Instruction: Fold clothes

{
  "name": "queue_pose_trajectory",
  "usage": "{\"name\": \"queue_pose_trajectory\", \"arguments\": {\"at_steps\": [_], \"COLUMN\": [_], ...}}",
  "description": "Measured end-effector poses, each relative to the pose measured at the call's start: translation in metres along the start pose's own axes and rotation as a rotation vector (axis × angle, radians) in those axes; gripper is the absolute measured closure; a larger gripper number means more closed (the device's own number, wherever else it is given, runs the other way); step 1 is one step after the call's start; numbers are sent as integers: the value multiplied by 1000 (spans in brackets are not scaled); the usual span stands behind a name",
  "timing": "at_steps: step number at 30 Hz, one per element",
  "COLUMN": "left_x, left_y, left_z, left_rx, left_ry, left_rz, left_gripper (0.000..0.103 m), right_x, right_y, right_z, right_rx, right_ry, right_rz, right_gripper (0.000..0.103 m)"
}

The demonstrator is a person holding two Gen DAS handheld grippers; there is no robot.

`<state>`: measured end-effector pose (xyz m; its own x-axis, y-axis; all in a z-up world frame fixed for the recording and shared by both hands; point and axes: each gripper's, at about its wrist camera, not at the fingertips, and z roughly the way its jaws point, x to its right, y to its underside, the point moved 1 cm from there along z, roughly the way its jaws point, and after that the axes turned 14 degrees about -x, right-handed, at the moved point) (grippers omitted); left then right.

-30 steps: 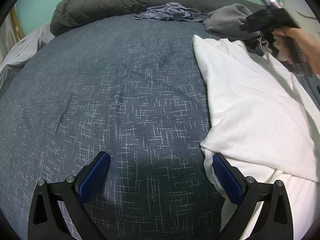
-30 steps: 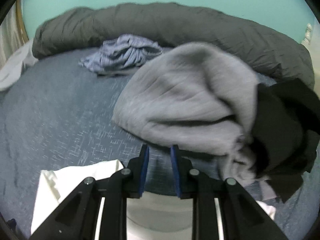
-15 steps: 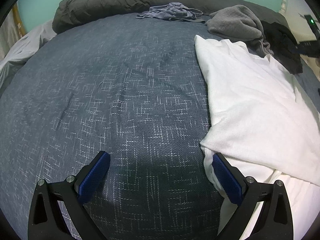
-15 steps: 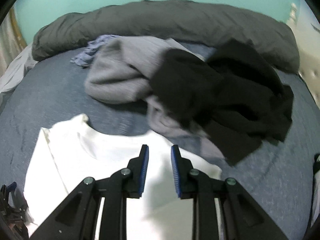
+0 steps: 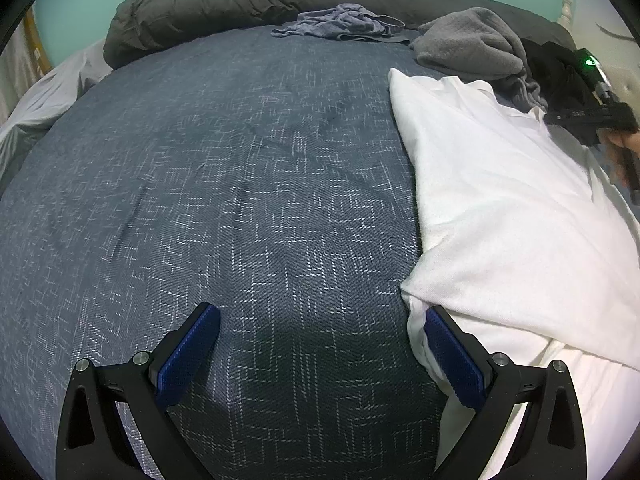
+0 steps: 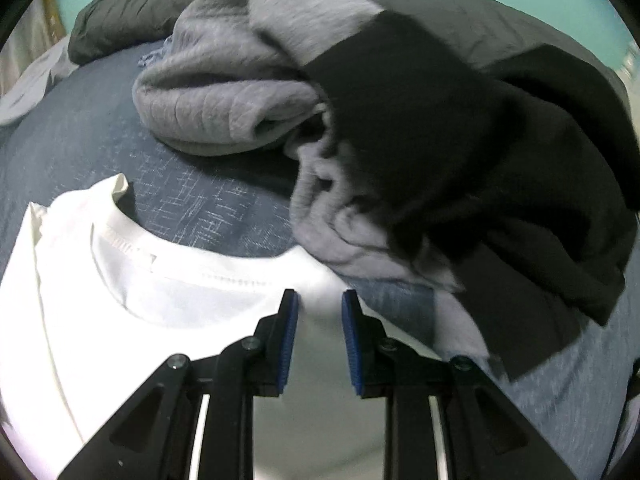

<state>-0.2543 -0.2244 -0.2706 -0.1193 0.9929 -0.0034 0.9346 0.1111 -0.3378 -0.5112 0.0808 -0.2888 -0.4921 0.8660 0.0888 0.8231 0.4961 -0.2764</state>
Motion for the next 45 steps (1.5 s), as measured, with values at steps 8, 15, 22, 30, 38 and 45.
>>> {"name": "queue_pose_trajectory", "arguments": {"at_steps": [8,15,22,30,38,45], "left_x": [2,4,3,2,-1,0], "left_y": [-2,-3,-4,-9,-11,-8], "left_z": [2,4,5,8,10,10], "left_rx": [2,3,4,4,5,6], "left_ry": [0,1,3,2,1,0], "left_rz": [9,8,9,13,14,14], "left_gripper": [0,0,0,0,0,0], "right_x": [2,9,12,30,47,43], "right_y": [-2,0,0,10,27,31], "right_z": [5,-2,-3,-30,-45,-19], "right_rx": [4,33,17,72,86,35], "right_ry": [-8,10,34,86,57,20], "right_rz": [21,72,114,159,159,178], "right_gripper": [96,97,92,79,79,79]}}
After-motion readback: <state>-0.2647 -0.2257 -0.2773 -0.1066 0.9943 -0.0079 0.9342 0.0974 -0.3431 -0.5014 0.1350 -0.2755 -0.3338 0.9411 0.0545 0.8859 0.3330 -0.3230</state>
